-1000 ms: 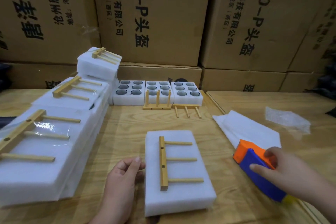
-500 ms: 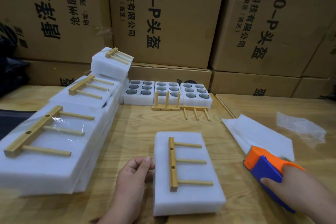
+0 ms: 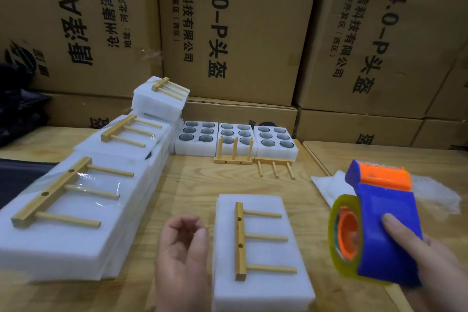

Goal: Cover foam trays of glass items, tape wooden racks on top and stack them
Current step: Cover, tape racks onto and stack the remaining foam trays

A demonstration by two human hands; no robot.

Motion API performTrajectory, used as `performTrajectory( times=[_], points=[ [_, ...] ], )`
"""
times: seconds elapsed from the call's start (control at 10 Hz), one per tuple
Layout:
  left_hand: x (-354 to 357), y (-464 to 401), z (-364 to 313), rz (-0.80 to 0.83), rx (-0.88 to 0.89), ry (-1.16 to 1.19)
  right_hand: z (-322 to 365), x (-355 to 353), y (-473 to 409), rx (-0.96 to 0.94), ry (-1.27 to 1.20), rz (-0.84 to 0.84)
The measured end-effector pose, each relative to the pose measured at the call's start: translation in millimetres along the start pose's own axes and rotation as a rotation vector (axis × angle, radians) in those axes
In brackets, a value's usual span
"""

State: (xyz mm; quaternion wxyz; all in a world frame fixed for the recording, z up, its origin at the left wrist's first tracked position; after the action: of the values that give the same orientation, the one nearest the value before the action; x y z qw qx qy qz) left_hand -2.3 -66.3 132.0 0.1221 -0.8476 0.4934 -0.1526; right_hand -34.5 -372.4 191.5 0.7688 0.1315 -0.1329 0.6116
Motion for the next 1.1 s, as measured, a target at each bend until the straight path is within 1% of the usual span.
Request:
performTrajectory(
  times=[0.1, 0.2, 0.3, 0.4, 0.5, 0.6, 0.7, 0.8, 0.9, 1.0, 1.1],
  points=[
    [29, 20, -37, 0.480, 0.100, -0.123, -6, 47, 6, 0.046, -0.300, 0.051],
    [40, 33, -49, 0.774, 0.024, -0.279, -14, 85, 19, 0.168, -0.437, 0.164],
    [37, 26, -52, 0.800, -0.033, -0.251, -22, 97, 25, 0.293, -0.491, 0.218],
    [25, 21, -53, 0.855, -0.013, -0.319, -28, 97, 24, 0.332, -0.550, 0.218],
    [27, 11, -65, 0.908, -0.053, -0.412, -35, 92, 19, 0.405, -0.614, 0.348],
    [1, 6, -62, 0.905, -0.051, -0.372, -27, 86, 20, 0.298, -0.603, 0.377],
    [8, 11, -55, 0.893, -0.117, -0.305, -51, 82, 25, 0.314, -0.778, 0.385],
    [21, 6, -56, 0.919, -0.161, -0.530, -60, 99, 16, 0.332, -0.555, 0.450],
    [10, 9, -48, 0.873, -0.079, -0.513, -54, 103, 19, 0.368, -0.465, 0.349],
    [7, 9, -46, 0.880, 0.033, -0.564, -53, 104, 14, 0.334, -0.277, 0.417],
    [3, 7, -50, 0.926, 0.089, -0.585, -41, 112, 13, 0.240, -0.073, 0.563]
  ],
)
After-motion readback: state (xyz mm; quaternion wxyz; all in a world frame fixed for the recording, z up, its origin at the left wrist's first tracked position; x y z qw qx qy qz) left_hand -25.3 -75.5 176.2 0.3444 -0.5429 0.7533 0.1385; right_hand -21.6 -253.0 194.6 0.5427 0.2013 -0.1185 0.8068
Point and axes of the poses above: each hand's wrist, its own y-axis away from the middle knuckle, its own x-axis out of the palm, z = x × y, the point moved 3 cm from there along -y, towards the middle knuckle, and after that the axes turned 14 degrees about -y, right-handed, at the moved point
